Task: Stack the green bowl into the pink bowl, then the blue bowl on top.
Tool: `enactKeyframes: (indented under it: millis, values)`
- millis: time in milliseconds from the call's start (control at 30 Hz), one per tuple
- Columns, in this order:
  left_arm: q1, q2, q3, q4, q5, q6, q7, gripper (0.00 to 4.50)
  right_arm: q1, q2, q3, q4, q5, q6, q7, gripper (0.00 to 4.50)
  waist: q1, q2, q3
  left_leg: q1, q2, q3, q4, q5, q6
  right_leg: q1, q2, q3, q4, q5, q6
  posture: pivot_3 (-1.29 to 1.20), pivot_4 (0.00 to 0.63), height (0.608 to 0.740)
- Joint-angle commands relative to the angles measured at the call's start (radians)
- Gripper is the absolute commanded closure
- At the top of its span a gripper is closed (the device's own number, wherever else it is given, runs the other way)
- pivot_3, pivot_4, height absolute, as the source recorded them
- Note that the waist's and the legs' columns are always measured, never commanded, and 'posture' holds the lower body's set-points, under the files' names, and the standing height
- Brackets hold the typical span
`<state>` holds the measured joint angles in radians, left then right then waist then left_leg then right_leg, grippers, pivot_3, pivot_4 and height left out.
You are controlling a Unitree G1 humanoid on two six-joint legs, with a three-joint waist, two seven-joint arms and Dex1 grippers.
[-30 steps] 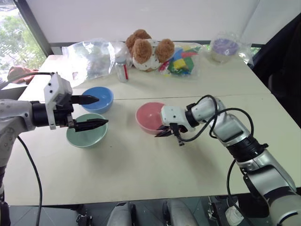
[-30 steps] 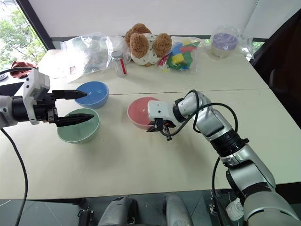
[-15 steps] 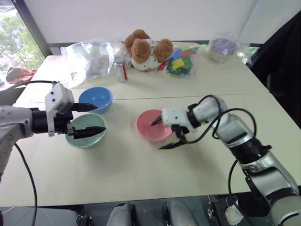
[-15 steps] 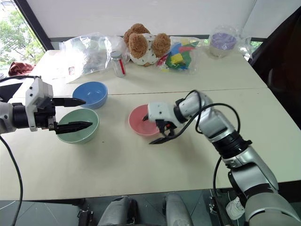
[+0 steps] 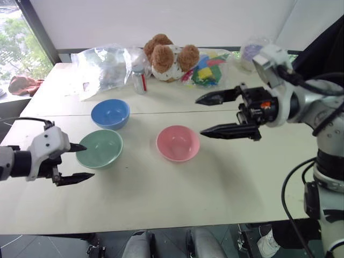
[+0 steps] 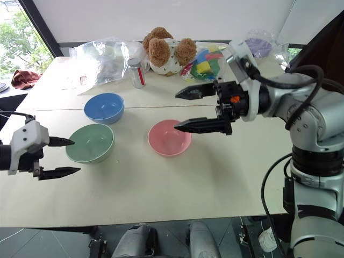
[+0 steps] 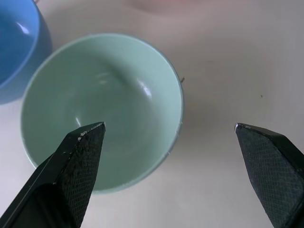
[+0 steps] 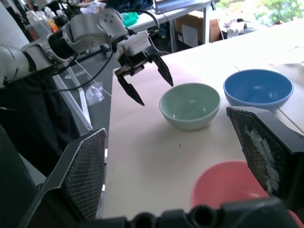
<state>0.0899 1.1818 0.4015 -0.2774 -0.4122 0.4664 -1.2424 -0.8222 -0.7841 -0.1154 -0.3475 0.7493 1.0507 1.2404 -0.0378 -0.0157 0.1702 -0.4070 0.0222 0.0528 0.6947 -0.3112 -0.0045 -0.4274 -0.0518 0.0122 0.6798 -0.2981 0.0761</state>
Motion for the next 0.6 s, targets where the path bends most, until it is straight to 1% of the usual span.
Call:
enactKeyframes:
  millis: [33,167,200,267,367,400,433,500,600]
  values:
    - [-0.006,0.016,-0.055,0.050,0.089,-0.108,-0.002,0.00,0.060,-0.055,0.002,-0.076,0.005,-0.024,-0.033,0.07,0.000,0.000,0.000,0.000,0.000,0.000,0.000,0.000,0.000,0.000,0.000,0.000,0.000,0.000,0.000,0.00,0.150,0.740]
    - [-0.052,0.005,-0.154,0.126,0.179,-0.213,0.020,0.00,0.128,-0.116,0.028,-0.112,-0.037,-0.073,-0.066,0.07,-0.003,0.000,0.000,0.000,-0.001,0.000,-0.002,0.000,0.000,-0.001,-0.001,0.000,0.000,0.000,0.000,0.00,0.150,0.740]
    - [-0.078,-0.004,-0.180,0.148,0.196,-0.231,0.029,0.25,0.144,-0.132,0.027,-0.116,-0.043,-0.082,-0.070,0.01,-0.004,0.000,0.000,0.000,-0.001,0.000,-0.002,0.000,0.000,-0.001,0.000,0.000,0.000,0.000,0.000,0.00,0.150,0.740]
    - [-0.116,-0.015,-0.214,0.179,0.215,-0.252,0.038,0.81,0.163,-0.153,0.020,-0.120,-0.039,-0.088,-0.076,0.00,-0.003,0.000,0.000,0.000,-0.001,0.000,-0.002,0.000,0.000,-0.001,-0.001,0.000,0.000,0.000,0.000,0.00,0.150,0.740]
    - [-0.167,-0.032,-0.245,0.203,0.216,-0.270,0.035,2.34,0.180,-0.176,-0.005,-0.138,-0.005,-0.079,-0.085,0.00,-0.002,0.000,0.000,0.000,-0.001,0.000,-0.002,0.000,0.000,-0.001,0.000,0.000,0.000,0.000,0.000,0.00,0.150,0.740]
    - [-0.180,-0.038,-0.250,0.204,0.212,-0.269,0.032,2.77,0.183,-0.182,-0.012,-0.143,0.005,-0.075,-0.088,0.00,-0.002,0.000,0.000,0.000,-0.001,0.000,-0.002,0.000,0.000,-0.001,0.000,0.000,0.000,0.000,0.000,0.00,0.150,0.740]
    - [-0.193,-0.043,-0.250,0.197,0.196,-0.260,0.025,3.41,0.188,-0.188,-0.017,-0.146,0.013,-0.073,-0.091,0.00,-0.003,0.000,0.000,0.000,-0.001,0.000,-0.002,0.000,0.000,-0.001,0.000,0.000,0.000,0.000,0.000,0.00,0.150,0.740]
    - [-0.216,-0.047,-0.245,0.171,0.160,-0.238,0.005,4.43,0.197,-0.201,-0.027,-0.146,0.022,-0.071,-0.101,0.00,-0.003,0.000,0.000,0.000,-0.001,0.000,-0.002,0.000,0.000,-0.001,0.000,0.000,0.000,0.000,0.000,0.00,0.150,0.740]
    - [-0.246,-0.033,-0.238,0.113,0.119,-0.214,-0.029,4.47,0.210,-0.218,-0.036,-0.140,0.027,-0.078,-0.114,0.00,-0.003,0.000,0.000,0.000,-0.001,0.000,-0.002,0.000,0.000,-0.001,0.000,0.000,0.000,0.000,0.000,0.00,0.150,0.740]
